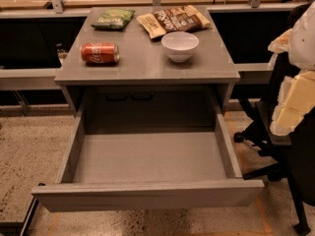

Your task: Place coke can into top drawer

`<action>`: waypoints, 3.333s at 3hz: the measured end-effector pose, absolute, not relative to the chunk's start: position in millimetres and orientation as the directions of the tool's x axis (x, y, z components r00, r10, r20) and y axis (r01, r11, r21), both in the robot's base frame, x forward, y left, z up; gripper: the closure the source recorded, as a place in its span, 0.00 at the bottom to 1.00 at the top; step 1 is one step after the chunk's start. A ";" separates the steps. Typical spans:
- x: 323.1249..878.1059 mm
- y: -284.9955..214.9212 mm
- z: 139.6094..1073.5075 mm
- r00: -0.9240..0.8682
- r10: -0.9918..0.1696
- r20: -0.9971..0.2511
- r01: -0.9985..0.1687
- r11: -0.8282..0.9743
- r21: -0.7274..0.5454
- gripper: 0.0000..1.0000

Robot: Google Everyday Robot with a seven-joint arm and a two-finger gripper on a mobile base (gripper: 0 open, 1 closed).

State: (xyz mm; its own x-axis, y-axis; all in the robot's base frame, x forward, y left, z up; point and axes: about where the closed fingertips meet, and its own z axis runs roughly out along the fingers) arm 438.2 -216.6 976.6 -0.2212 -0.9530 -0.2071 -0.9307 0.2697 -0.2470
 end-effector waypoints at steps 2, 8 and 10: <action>456.9 -199.2 982.1 -0.172 -0.945 -0.279 -0.935 0.245 -0.255 0.00; 658.4 -62.3 954.5 -0.003 -0.712 -0.703 -0.946 0.230 -0.229 0.00; 714.1 -40.6 970.4 0.057 -0.641 -0.765 -0.942 0.219 -0.254 0.00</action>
Offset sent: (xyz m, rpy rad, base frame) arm 0.0519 0.0477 0.0140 0.2025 -0.0604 0.1298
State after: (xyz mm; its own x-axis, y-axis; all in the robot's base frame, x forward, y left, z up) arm 714.1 -40.6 970.4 0.0575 -0.6410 -0.7654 -0.9419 0.2193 -0.2544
